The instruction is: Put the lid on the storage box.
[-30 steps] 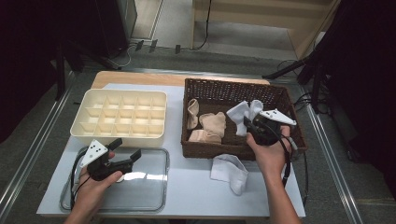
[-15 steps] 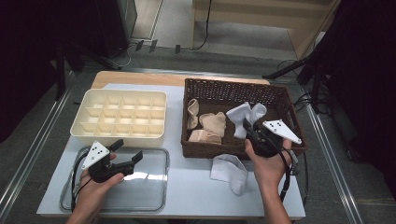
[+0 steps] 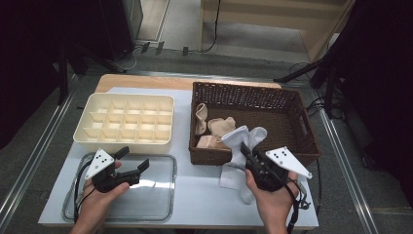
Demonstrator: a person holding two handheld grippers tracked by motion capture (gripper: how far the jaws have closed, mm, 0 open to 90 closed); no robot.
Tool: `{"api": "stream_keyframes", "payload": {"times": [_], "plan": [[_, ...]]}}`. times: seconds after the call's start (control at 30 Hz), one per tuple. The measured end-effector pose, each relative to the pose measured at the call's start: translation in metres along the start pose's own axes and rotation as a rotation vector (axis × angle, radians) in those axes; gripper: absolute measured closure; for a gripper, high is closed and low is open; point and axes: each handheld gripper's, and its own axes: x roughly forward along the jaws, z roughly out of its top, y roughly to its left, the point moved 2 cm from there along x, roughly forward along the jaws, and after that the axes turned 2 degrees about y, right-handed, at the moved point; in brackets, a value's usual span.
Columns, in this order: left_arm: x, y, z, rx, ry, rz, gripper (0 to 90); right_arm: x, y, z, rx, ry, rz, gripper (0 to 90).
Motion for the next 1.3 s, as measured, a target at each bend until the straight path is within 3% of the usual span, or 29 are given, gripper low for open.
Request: {"api": "stream_keyframes", "payload": {"times": [0.27,0.33,0.47,0.63,0.8,0.9,1.0,1.13,1.2,1.3], "plan": [[-0.006,-0.003,-0.001,0.002,-0.005,0.0,13.0,-0.01,0.035,-0.033,-0.013,0.038,0.081,79.7],[-0.007,-0.004,-0.002,0.0,-0.003,0.002,13.2,-0.009,0.042,-0.043,-0.033,0.061,0.082,79.6],[-0.01,-0.009,-0.006,0.008,0.001,-0.007,13.2,-0.004,0.05,-0.066,-0.027,0.115,0.09,79.6],[-0.016,-0.013,-0.01,0.023,0.007,0.003,13.2,0.005,0.051,-0.094,-0.026,0.184,0.085,79.6],[-0.018,-0.013,-0.011,0.034,0.015,0.021,13.2,0.014,0.043,-0.11,-0.026,0.258,0.067,79.2],[-0.019,-0.011,-0.012,0.03,0.013,0.026,13.2,0.019,0.037,-0.119,-0.042,0.302,0.068,71.9],[-0.019,-0.009,-0.012,0.024,0.014,0.027,13.2,0.015,0.033,-0.119,-0.027,0.27,0.107,53.6],[-0.019,-0.007,-0.013,0.025,0.014,0.028,13.3,-0.004,0.024,-0.103,0.007,0.21,0.114,49.6],[-0.02,-0.006,-0.012,0.021,0.011,0.03,13.3,-0.015,0.015,-0.096,0.015,0.171,0.09,49.6],[-0.022,-0.004,-0.011,0.017,0.005,0.036,13.2,-0.025,-0.002,-0.091,0.014,0.12,-0.001,47.6]]}}
